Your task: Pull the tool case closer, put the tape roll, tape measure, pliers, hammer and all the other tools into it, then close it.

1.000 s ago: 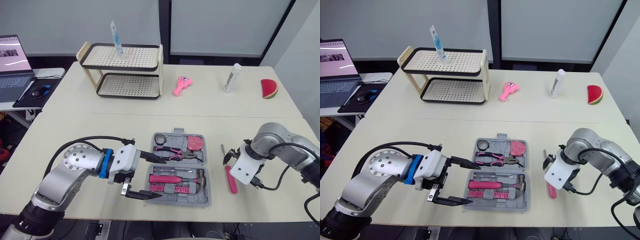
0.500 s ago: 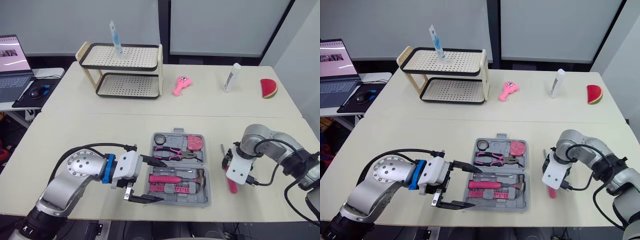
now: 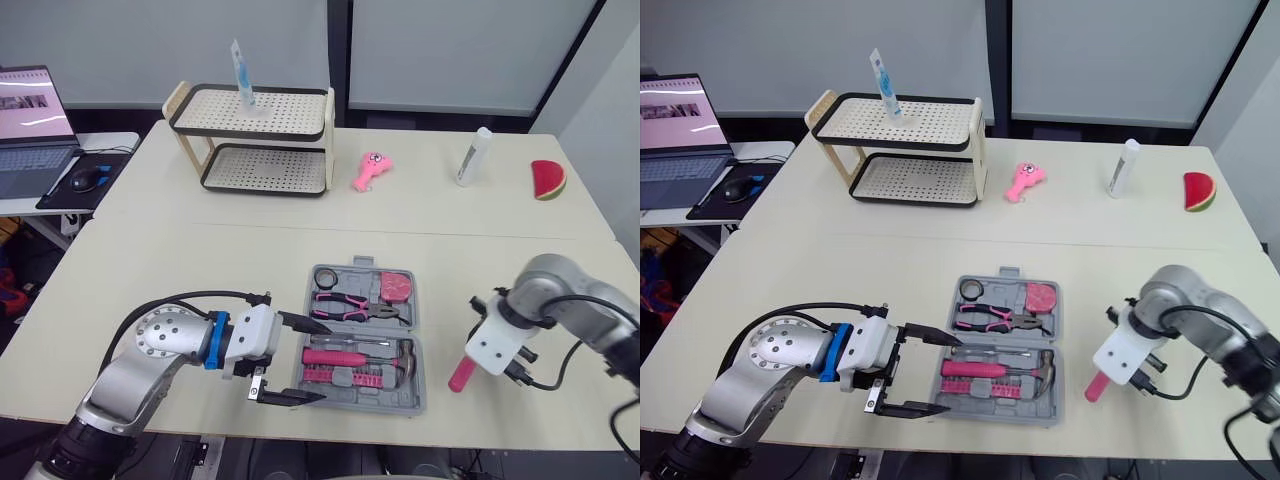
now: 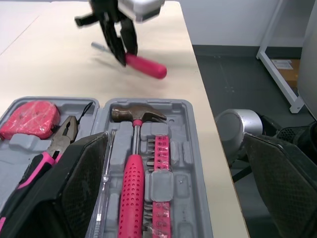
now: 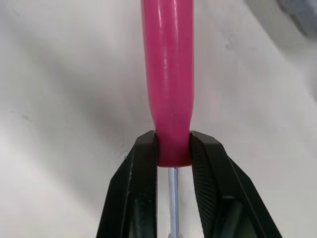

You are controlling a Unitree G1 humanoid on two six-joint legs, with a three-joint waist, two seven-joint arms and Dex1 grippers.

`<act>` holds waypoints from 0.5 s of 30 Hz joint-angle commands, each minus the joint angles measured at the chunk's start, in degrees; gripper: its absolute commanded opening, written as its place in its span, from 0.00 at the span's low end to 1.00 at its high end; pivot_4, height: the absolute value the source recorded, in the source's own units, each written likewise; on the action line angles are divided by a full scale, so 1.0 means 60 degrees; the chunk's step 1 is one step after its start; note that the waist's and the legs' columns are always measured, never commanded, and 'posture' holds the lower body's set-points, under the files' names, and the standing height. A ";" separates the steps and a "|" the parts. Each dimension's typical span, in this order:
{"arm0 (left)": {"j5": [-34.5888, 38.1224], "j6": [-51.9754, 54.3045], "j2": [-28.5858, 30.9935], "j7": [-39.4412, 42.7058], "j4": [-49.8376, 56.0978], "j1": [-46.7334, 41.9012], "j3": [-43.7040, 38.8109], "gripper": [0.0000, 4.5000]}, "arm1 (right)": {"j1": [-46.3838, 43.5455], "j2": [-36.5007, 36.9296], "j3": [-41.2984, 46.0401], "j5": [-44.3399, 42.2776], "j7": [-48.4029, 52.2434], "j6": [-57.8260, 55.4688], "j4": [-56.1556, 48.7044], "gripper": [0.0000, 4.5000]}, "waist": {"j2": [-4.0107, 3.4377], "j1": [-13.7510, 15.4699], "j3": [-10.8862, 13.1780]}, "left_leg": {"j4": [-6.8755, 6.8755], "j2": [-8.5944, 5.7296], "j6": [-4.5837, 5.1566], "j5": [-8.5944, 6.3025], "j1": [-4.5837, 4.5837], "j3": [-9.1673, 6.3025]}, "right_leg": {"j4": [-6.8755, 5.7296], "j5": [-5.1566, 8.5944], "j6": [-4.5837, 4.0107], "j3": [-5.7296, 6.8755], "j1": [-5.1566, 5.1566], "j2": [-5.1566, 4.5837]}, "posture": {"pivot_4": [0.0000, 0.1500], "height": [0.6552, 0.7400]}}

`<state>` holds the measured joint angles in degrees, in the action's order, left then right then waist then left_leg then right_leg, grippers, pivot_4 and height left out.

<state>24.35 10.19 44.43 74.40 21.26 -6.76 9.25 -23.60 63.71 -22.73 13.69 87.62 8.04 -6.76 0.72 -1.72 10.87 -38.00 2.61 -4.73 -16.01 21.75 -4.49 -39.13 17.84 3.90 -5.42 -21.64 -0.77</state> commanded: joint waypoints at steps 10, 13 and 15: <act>0.0293 0.0467 -0.0284 -0.0007 0.0339 -0.1185 0.0288 1.00 | 0.3201 -0.2057 0.4877 -0.3064 -0.3286 -1.4221 -0.3876 0.15 | 0.0016 -0.0036 0.0007 | 0.0007 0.0010 -0.0002 -0.0001 -0.0015 -0.0012 | 0.0028 0.0004 0.0005 -0.0016 0.0020 0.0033 | 1.00 0.94; 0.0395 0.0834 -0.0348 -0.0040 0.0455 -0.1514 0.0361 1.00 | 0.2755 -0.3344 0.5360 -0.2899 -0.4848 -1.5896 -0.3741 0.15 | 0.0021 -0.0029 0.0011 | 0.0003 0.0007 -0.0002 0.0000 0.0030 -0.0009 | 0.0029 0.0000 0.0009 -0.0023 -0.0021 0.0032 | 1.00 0.94; 0.0395 0.0989 -0.0379 -0.0042 0.0486 -0.1661 0.0396 1.00 | 0.2415 -0.4159 0.5595 -0.2750 -0.5812 -1.6553 -0.3641 0.15 | 0.0022 -0.0038 0.0011 | 0.0010 0.0000 -0.0002 0.0000 0.0037 -0.0001 | 0.0031 -0.0002 0.0014 -0.0032 -0.0039 0.0027 | 1.00 0.94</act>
<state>25.79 15.52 42.43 74.33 22.32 -16.09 11.09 -7.92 39.69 8.40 -3.39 56.90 -88.00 -27.97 0.85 -1.95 10.93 -37.92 2.61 -4.73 -16.01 22.02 -4.49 -38.94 17.83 3.99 -5.62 -21.90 -0.60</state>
